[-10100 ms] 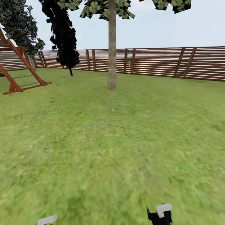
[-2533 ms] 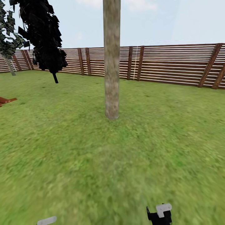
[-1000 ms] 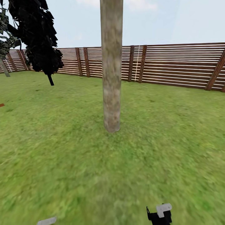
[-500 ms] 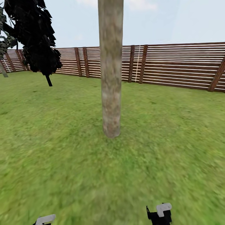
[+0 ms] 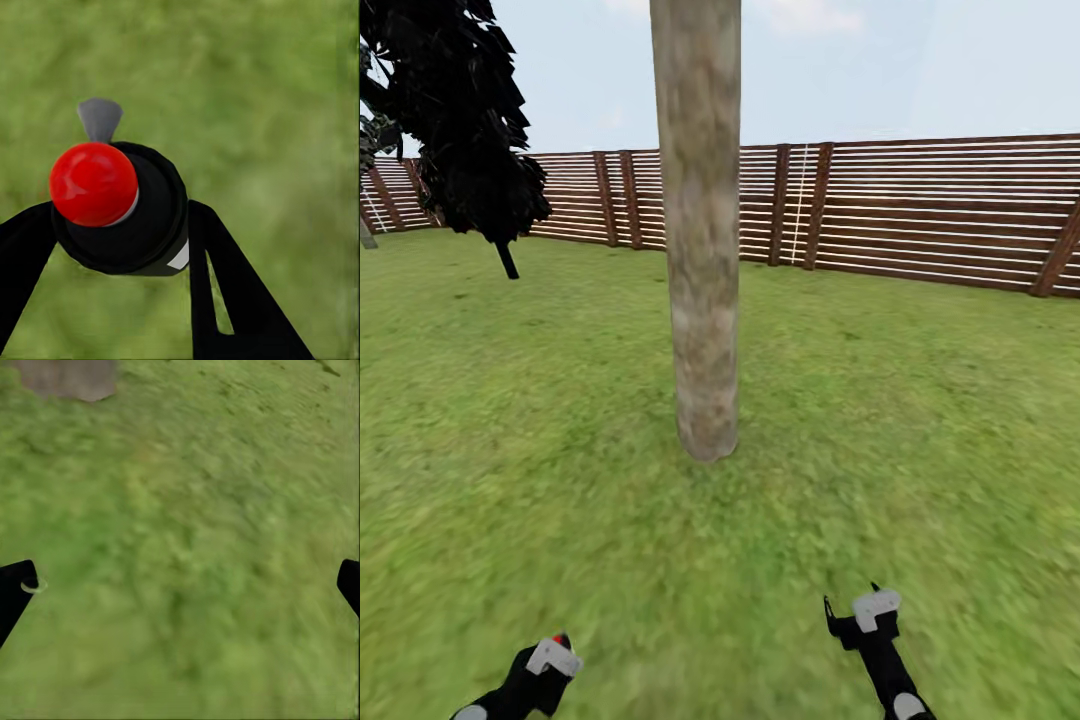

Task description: In the garden, pick up the pesticide atomizer on the floor and spray pesticide onto both trees until each tree trunk is fully covered.

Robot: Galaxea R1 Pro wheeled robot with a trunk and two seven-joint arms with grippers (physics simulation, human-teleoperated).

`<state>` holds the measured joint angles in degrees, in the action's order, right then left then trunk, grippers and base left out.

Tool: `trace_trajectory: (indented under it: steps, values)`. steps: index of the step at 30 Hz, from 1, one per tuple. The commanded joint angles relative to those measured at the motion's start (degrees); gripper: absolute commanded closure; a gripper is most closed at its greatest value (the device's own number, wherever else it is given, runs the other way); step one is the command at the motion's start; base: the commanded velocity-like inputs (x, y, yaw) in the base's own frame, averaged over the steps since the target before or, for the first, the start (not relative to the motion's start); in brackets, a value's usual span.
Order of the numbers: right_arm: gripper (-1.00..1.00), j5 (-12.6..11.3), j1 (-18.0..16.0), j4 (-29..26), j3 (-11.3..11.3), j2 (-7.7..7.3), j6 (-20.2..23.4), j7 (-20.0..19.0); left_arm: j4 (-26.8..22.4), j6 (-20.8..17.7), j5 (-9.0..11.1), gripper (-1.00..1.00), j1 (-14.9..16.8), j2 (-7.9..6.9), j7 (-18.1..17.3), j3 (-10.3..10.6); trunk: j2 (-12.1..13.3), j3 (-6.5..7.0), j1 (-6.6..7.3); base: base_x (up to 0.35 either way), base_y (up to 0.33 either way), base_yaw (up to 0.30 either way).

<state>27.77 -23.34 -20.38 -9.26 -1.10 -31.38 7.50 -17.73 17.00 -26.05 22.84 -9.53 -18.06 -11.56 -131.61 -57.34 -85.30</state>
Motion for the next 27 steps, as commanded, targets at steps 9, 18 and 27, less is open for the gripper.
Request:
trace_trajectory:
  steps: [9,18,27]
  values:
    - [-1.0,15.34,-2.68,-5.23,3.84,1.0,6.17,-24.51,-19.13,-15.03,-11.91,1.0,1.3,0.15,-30.24,0.04,0.0,-0.01,0.0,0.34,-0.125,0.0]
    - [-1.0,15.43,-6.52,-14.24,4.16,1.01,12.62,-55.69,-19.71,-15.52,-25.32,1.0,7.07,1.51,-41.69,0.0,0.0,-0.01,0.0,0.337,-0.113,0.0]
    - [-1.0,15.32,-6.54,-14.58,8.16,2.73,12.62,-60.9,-19.19,-15.33,-27.71,1.0,7.02,1.71,-43.37,4.11,0.0,-0.01,0.0,0.069,-0.011,0.0]
